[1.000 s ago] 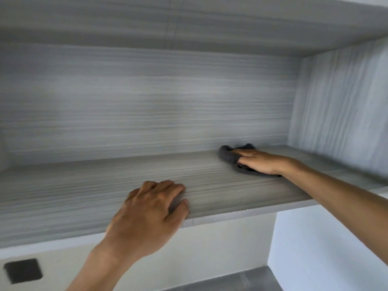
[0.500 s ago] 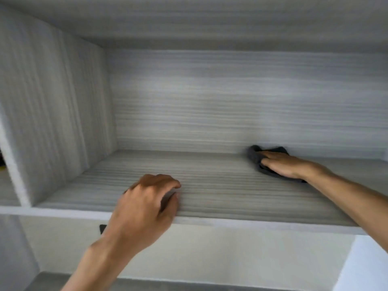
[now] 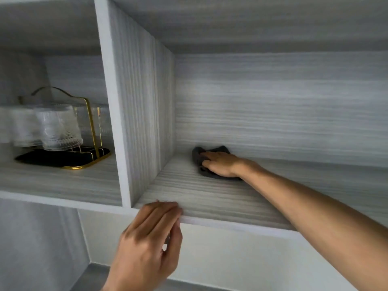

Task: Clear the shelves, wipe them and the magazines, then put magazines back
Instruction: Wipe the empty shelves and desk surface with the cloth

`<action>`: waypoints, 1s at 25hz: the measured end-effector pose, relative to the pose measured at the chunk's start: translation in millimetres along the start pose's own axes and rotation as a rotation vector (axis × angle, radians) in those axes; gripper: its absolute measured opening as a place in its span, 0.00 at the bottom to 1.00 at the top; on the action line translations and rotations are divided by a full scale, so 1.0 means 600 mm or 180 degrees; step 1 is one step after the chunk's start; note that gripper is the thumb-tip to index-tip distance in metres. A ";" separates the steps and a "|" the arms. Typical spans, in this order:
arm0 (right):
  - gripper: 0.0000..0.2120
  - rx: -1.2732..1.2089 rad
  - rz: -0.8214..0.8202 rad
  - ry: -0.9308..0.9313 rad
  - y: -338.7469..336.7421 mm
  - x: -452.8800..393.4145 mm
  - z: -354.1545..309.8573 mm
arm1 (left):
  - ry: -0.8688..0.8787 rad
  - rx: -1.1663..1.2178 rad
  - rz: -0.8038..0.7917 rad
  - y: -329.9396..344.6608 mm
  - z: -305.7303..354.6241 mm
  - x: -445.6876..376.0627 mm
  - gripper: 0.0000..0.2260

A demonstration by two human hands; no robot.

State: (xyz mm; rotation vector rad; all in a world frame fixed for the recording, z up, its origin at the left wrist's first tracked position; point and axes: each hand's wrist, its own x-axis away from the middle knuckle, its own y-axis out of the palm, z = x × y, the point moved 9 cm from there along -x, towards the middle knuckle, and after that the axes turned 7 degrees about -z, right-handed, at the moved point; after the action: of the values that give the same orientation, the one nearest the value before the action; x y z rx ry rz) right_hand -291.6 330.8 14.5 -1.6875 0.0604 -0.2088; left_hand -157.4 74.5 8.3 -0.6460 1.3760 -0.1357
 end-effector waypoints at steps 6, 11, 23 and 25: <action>0.28 -0.0010 -0.0213 -0.0436 0.026 0.037 -0.172 | -0.0454 0.0943 0.0293 -0.021 -0.027 0.000 0.11; 0.27 0.0172 0.0180 -0.0793 0.048 0.161 -0.232 | -0.1048 0.1339 0.0716 -0.022 -0.029 0.008 0.09; 0.36 0.0282 0.1100 -0.0110 0.038 0.498 0.164 | -0.0012 0.1253 -0.0212 0.127 0.283 -0.068 0.08; 0.40 0.0284 0.1242 0.0132 0.035 0.569 0.260 | 0.0175 0.1215 -0.0281 0.158 0.348 -0.065 0.08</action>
State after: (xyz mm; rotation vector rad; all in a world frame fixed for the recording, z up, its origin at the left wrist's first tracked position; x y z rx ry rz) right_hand 72.4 425.8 11.3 -1.5486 0.4017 0.0465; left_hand 3.5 242.4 5.4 -0.3842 1.3277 -0.4776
